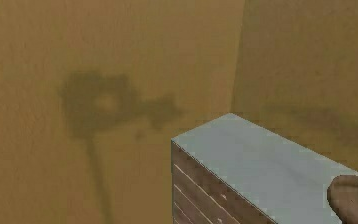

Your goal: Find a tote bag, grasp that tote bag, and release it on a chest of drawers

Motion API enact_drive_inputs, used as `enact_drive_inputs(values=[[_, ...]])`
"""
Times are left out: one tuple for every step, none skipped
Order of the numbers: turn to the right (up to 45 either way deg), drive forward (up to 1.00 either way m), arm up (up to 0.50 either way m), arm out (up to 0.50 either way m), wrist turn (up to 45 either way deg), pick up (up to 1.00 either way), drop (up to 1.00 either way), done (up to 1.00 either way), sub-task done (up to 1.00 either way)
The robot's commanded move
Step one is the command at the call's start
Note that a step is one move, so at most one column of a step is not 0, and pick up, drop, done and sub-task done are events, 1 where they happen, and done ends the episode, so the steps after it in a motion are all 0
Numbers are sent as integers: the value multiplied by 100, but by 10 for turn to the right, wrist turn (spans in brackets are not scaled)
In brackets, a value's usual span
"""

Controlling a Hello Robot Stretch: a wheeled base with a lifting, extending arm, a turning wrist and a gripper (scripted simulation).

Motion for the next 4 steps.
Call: enact_drive_inputs(values=[[-150, 0, 0, 0, 0, 0, 0, 0, 0], [0, 0, 0, 32, 0, 0, 0, 0, 0], [0, 0, 0, 0, 450, 0, 0, 0, 0], [0, 0, 0, 0, 450, 0, 0, 0, 0]])
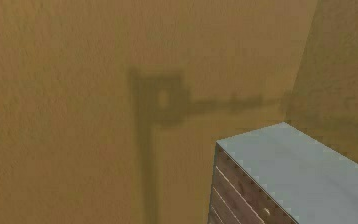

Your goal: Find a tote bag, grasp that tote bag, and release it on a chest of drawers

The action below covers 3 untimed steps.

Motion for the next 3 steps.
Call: enact_drive_inputs(values=[[0, 0, 0, 0, 240, 0, 0, 0, 0], [0, 0, 0, 0, 0, 100, 0, 0, 0], [0, 0, 0, 0, -450, 0, 0, 0, 0]])
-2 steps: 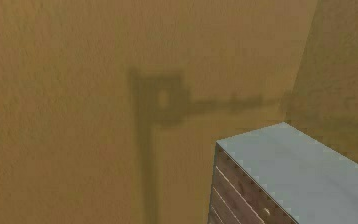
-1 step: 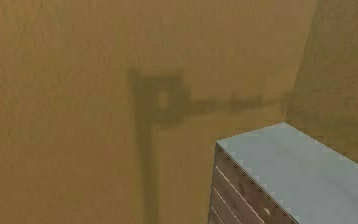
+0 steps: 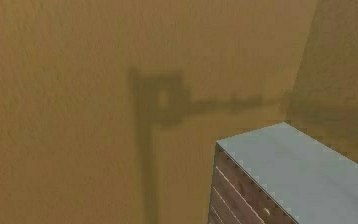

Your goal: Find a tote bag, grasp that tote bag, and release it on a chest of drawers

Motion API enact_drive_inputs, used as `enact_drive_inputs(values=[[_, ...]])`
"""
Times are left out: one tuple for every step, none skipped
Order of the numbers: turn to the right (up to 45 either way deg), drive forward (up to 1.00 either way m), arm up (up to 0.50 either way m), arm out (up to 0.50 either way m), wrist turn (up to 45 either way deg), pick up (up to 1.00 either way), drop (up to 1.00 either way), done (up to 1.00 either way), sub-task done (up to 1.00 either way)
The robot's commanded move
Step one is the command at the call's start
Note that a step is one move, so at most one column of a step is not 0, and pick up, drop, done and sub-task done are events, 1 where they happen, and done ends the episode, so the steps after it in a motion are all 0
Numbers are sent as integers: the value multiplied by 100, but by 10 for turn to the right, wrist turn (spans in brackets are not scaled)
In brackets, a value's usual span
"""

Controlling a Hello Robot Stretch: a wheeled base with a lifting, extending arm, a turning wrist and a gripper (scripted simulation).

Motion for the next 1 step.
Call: enact_drive_inputs(values=[[0, 0, 0, 0, -450, 0, 0, 0, 0]])
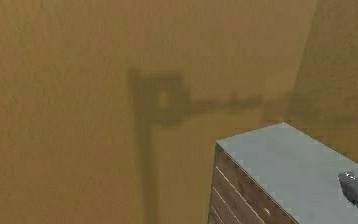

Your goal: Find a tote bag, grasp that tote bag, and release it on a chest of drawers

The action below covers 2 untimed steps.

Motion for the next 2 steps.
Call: enact_drive_inputs(values=[[0, 0, 0, 0, -240, 0, 0, 0, 0], [0, 0, 0, -32, 0, 0, 0, 0, 0]])
